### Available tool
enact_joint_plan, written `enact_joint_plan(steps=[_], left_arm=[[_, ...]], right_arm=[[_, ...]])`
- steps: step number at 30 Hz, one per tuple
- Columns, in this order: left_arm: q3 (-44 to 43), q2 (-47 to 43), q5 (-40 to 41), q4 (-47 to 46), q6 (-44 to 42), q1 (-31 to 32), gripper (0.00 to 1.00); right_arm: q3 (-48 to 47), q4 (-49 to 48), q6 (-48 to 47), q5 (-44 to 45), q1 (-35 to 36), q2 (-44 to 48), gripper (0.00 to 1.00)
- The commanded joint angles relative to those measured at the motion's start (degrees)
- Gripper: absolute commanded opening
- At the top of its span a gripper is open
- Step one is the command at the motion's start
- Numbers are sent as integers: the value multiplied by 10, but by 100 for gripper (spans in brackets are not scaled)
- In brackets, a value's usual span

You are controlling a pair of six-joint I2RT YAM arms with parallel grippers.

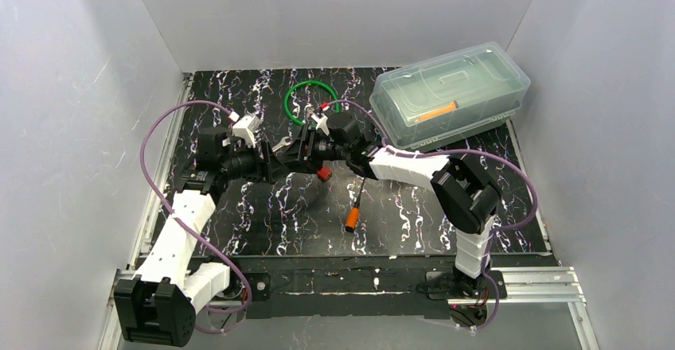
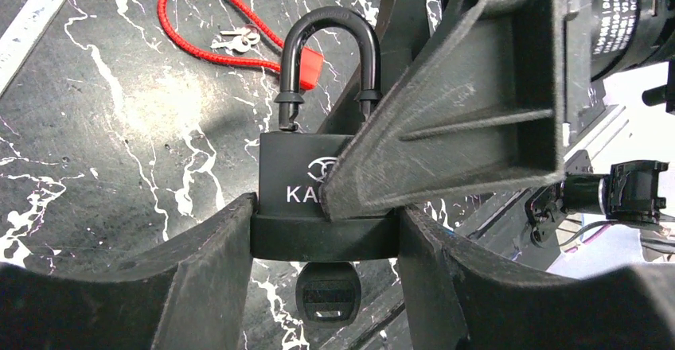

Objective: Lock with the key
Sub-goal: Pick up the lock from the center of the board.

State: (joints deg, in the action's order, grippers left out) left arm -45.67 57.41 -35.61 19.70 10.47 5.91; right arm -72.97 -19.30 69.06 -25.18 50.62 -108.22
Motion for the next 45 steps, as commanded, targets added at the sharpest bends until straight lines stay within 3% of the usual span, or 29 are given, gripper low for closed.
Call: enact_joint_plan(steps=[1,12,14,20,25,30,36,41,45], left_arm=[[-15,-19,-48,-38,-1,4,1],[-60,-33,-132,110,-93,6,88],[-71,-40,-158,142,-102,6,98],[-104,-60,-184,229,-157,6,98],[-167,-24,-178,312,-239,6,98],[-225,23,-230,382,-315,6,98],[-251,39,-254,391,-341,9,98],[-248,67,-300,383,-336,38,98],[-220,61,-280,300,-272,97,98]], right_arm=[[4,-89,36,-23,8,5,51],[40,-65,-21,-17,-31,67,5],[41,-53,-40,-19,-43,77,1],[43,-30,-140,-49,-55,113,1],[51,-34,-268,-149,-55,158,1],[23,99,-463,-261,-55,199,1],[15,270,-659,-335,-55,247,1],[8,333,-730,-380,-51,260,1],[6,351,-750,-402,-40,262,1]])
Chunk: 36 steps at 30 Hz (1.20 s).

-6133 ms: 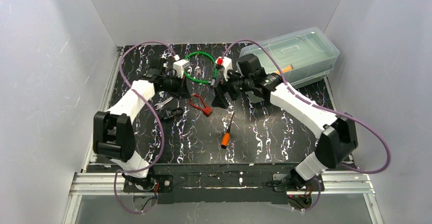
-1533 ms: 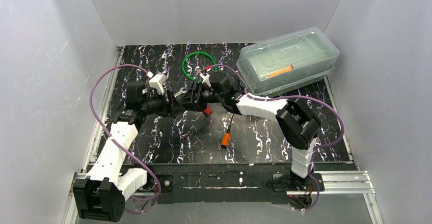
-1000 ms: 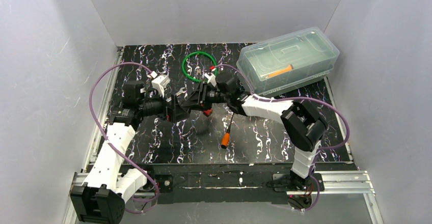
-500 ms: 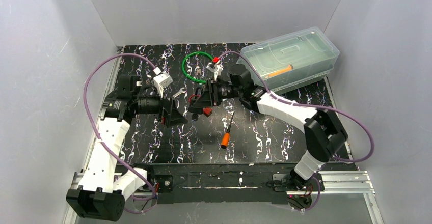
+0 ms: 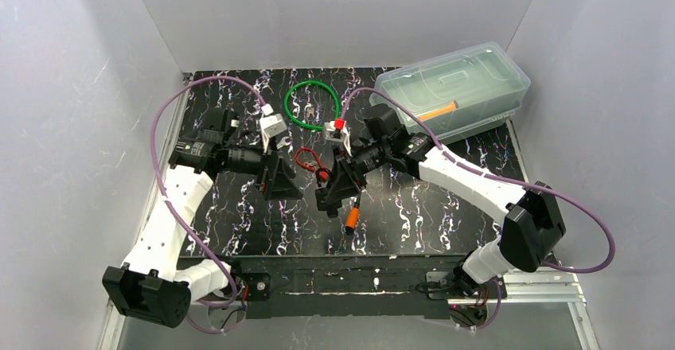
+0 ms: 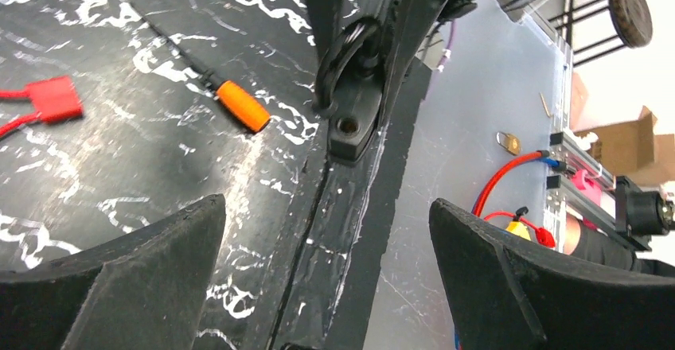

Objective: Lock with the key
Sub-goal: Pick up the lock from the center of the board.

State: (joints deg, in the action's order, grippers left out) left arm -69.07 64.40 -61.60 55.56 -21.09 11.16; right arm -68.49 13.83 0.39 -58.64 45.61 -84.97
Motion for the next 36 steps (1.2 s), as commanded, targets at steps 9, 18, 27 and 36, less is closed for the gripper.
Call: enact_joint_plan(steps=[9,18,27,36], left_arm=[[101,-26,-36,-312,225,107,88],[105,-8,-44,-353,258,149,43],[86,-14,-42,-358,323,137,0],[101,0,-62,-595,576,75,0]], right_arm=[[-34,32,-73,-89,26,30,1],[-35,-14,-25,-94,27,21,1],[-27,-96,81,-65,-6,25,35],[9,-219,180,-50,-42,28,91]])
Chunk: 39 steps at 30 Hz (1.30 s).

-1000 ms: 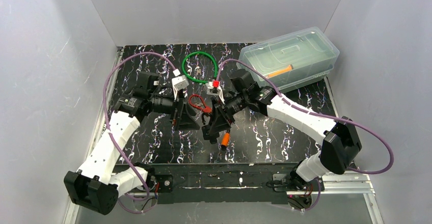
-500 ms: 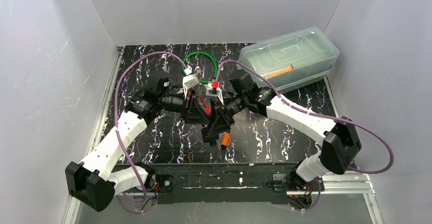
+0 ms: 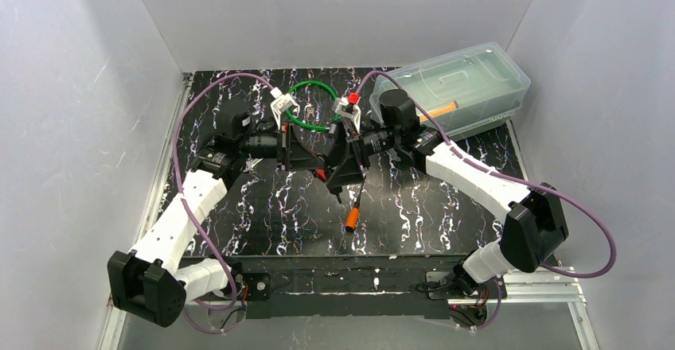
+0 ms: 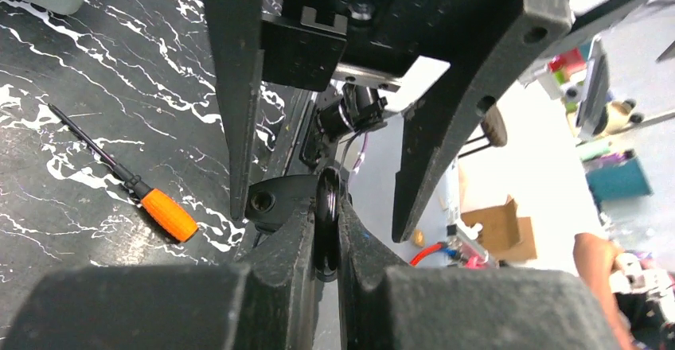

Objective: Lock with the key
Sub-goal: Pick up the lock from the center of the board, then lock the lock.

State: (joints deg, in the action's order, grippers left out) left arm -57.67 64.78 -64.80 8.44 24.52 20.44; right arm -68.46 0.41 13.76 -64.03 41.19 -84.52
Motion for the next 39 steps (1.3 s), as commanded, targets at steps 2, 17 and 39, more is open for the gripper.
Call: enact_joint_plan(steps=[2,17,39], left_arm=[[-18,-3,-24,-124,124,-20,0],[-60,-7,75,-57,124,-52,0],[-63,22,82,-111,196,-54,0]], right_arm=[[17,-118,65,15,2,24,93],[-25,88,-83,209,3,49,89],[-44,-15,17,175,7,4,45]])
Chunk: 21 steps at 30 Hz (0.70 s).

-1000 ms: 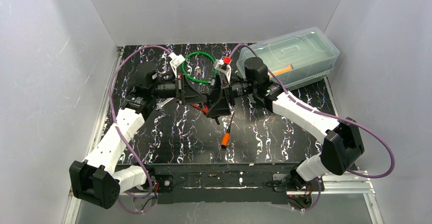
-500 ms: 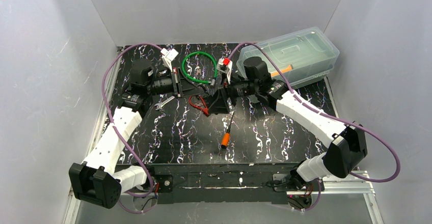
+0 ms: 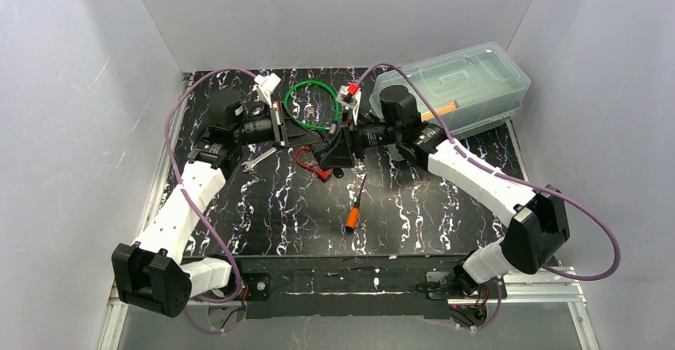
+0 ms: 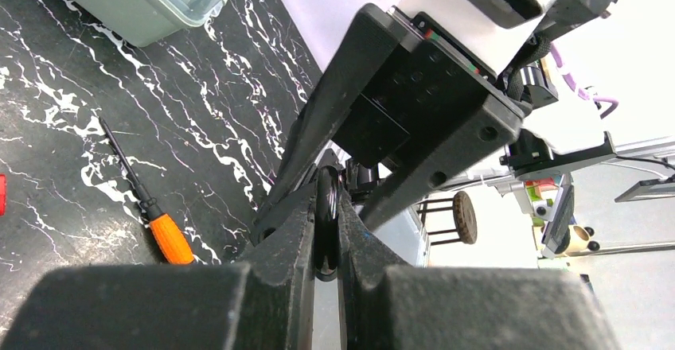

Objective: Lock with the key
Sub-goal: Lock the lock.

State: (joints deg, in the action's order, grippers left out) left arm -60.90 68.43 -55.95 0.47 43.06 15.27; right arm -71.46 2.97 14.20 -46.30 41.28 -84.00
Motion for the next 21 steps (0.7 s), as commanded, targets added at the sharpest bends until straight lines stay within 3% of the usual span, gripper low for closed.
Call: enact_joint_plan(steps=[1,8,12,13,17,21], left_arm=[[-29,-17,-8,-33,10,-4,0],[-24,-32,-40,-30,-22,-13,0],[-58,-24,-76,59,-112,-14,0],[-67,-21,-82,88,-137,-14,8],[-109,-7,-94,195,-230,-15,53],[-161,9,-89,289,-319,-15,82]], right_arm=[[-12,-44,14,-9,7,-2,40],[14,-117,61,-82,9,3,4],[22,-133,61,-116,7,25,1],[23,-134,58,-119,6,31,1],[22,-127,46,-145,-4,52,1],[25,-95,16,-166,-23,54,1]])
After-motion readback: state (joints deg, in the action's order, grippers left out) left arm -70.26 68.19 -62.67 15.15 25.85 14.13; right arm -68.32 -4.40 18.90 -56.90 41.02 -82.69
